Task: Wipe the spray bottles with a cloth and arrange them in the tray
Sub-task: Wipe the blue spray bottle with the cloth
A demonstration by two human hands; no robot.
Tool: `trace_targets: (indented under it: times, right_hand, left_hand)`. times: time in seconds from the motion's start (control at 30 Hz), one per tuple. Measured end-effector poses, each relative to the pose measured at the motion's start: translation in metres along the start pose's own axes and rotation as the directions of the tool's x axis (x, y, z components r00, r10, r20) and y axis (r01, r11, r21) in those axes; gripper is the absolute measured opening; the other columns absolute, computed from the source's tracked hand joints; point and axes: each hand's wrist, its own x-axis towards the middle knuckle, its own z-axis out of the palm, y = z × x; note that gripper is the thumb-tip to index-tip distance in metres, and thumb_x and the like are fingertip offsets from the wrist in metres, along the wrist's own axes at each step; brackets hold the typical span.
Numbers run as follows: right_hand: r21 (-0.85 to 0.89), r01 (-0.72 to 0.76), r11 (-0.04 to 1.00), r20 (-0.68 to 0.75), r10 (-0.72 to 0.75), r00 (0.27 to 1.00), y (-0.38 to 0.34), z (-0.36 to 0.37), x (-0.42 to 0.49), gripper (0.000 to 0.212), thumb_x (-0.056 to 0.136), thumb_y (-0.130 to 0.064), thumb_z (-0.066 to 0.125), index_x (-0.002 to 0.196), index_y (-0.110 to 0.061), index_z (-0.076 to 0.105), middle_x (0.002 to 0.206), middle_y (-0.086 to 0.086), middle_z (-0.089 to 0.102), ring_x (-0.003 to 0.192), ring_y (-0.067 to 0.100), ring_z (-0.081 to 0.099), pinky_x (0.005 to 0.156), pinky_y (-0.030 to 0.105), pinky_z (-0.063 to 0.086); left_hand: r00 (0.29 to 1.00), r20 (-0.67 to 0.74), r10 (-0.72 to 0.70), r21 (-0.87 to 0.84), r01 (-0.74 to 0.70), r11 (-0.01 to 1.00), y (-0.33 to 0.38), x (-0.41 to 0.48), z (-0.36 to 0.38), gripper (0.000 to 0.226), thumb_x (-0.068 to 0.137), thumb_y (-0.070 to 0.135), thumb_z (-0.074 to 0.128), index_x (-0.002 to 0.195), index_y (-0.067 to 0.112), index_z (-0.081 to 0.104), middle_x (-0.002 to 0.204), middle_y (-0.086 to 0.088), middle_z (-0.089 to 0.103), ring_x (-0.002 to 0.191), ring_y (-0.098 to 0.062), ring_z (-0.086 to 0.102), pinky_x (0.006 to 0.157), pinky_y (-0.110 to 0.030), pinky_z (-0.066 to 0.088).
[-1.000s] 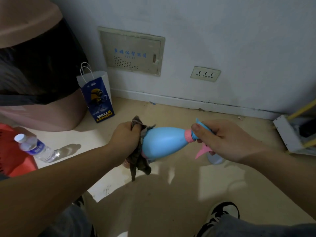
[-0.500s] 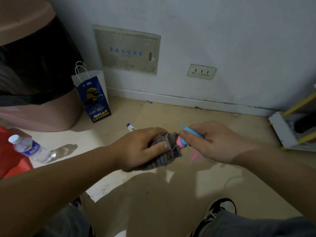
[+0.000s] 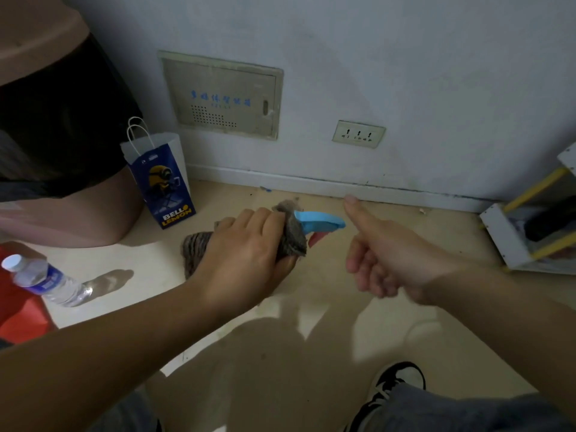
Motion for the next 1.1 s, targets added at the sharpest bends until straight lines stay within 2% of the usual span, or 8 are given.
trace_targets:
  times: [0.23,0.37,0.43,0.53,0.67,0.8,0.93,1.1]
  right_hand:
    - [0.439,-0.150,0.886,0.221,0.056,0.974,0.007,0.029,0.007,0.045,0.097,-0.054,0.055,0.092,-0.010,0.061,0.067,0.011,0.060,0.045,0.017,0.046,0.041,0.024,0.033]
    - [0.385,0.060,0.921,0.046,-0.084,0.995,0.005,0.024,0.011,0.029,0.102,-0.028,0.053,0.087,-0.004,0.058,0.057,0.014,0.057,0.040,0.022,0.048,0.040,0.025,0.038]
    - [0.263,0.204,0.943,-0.023,-0.206,0.978,0.006,0.015,0.010,0.031,0.104,-0.028,0.053,0.082,-0.007,0.061,0.050,0.013,0.054,0.040,0.024,0.047,0.040,0.026,0.036]
    - [0.209,0.332,0.920,-0.042,-0.331,0.943,0.009,0.002,0.010,0.038,0.106,-0.027,0.049,0.072,-0.017,0.064,0.057,0.018,0.053,0.048,0.026,0.045,0.044,0.030,0.037]
    - [0.084,0.372,0.925,-0.055,-0.368,0.928,0.013,-0.003,0.012,0.034,0.108,-0.028,0.043,0.085,-0.006,0.056,0.061,0.009,0.053,0.048,0.019,0.041,0.055,0.038,0.037]
    - [0.022,0.392,0.920,-0.044,-0.391,0.919,0.013,0.001,0.011,0.036,0.108,-0.029,0.042,0.088,-0.002,0.054,0.061,0.005,0.054,0.051,0.019,0.042,0.059,0.039,0.038]
    - [-0.065,0.446,0.892,0.027,-0.446,0.895,0.012,0.019,0.007,0.027,0.107,-0.031,0.044,0.089,-0.027,0.063,0.064,-0.016,0.064,0.055,0.000,0.055,0.060,0.023,0.043]
    - [-0.172,0.476,0.862,0.041,-0.477,0.878,0.013,0.024,0.007,0.018,0.104,-0.036,0.049,0.100,-0.028,0.065,0.092,-0.006,0.072,0.086,0.013,0.067,0.077,0.037,0.055]
  left_hand:
    - [0.976,-0.060,0.211,0.201,-0.195,0.960,0.015,-0.004,0.010,0.033,0.101,0.025,0.046,0.114,0.003,0.066,0.096,-0.015,0.064,0.081,-0.037,0.060,0.071,-0.051,0.048]
    - [0.969,0.029,0.245,-0.103,-0.240,0.965,0.003,-0.003,0.010,0.032,0.094,0.029,0.056,0.120,0.012,0.066,0.107,-0.006,0.066,0.091,-0.030,0.060,0.075,-0.047,0.049]
    - [0.991,0.132,0.027,-0.406,0.030,0.913,-0.009,-0.002,0.009,0.029,0.101,0.034,0.047,0.123,0.026,0.063,0.107,0.005,0.067,0.090,-0.022,0.065,0.078,-0.045,0.054]
    - [0.818,0.396,-0.418,-0.677,0.568,0.468,-0.015,0.000,0.010,0.025,0.110,0.037,0.042,0.111,0.031,0.067,0.103,0.006,0.073,0.097,-0.018,0.070,0.093,-0.045,0.056]
    - [0.717,0.503,-0.483,-0.709,0.662,0.243,-0.013,0.000,0.012,0.030,0.110,0.035,0.044,0.105,0.019,0.069,0.103,-0.010,0.073,0.105,-0.033,0.068,0.101,-0.055,0.052]
    - [0.791,0.439,-0.426,-0.620,0.610,0.493,-0.003,-0.001,0.005,0.030,0.109,0.043,0.038,0.102,0.028,0.062,0.097,0.005,0.070,0.092,-0.017,0.067,0.093,-0.048,0.054]
    - [0.963,0.252,-0.095,-0.430,0.200,0.881,0.030,-0.003,-0.007,0.038,0.101,0.051,0.031,0.113,0.027,0.058,0.105,0.002,0.068,0.096,-0.021,0.064,0.086,-0.043,0.052]
    - [0.929,0.362,-0.080,-0.454,0.250,0.855,0.005,-0.002,0.005,0.044,0.102,0.059,0.022,0.110,0.029,0.055,0.101,0.006,0.062,0.091,-0.015,0.059,0.084,-0.043,0.052]
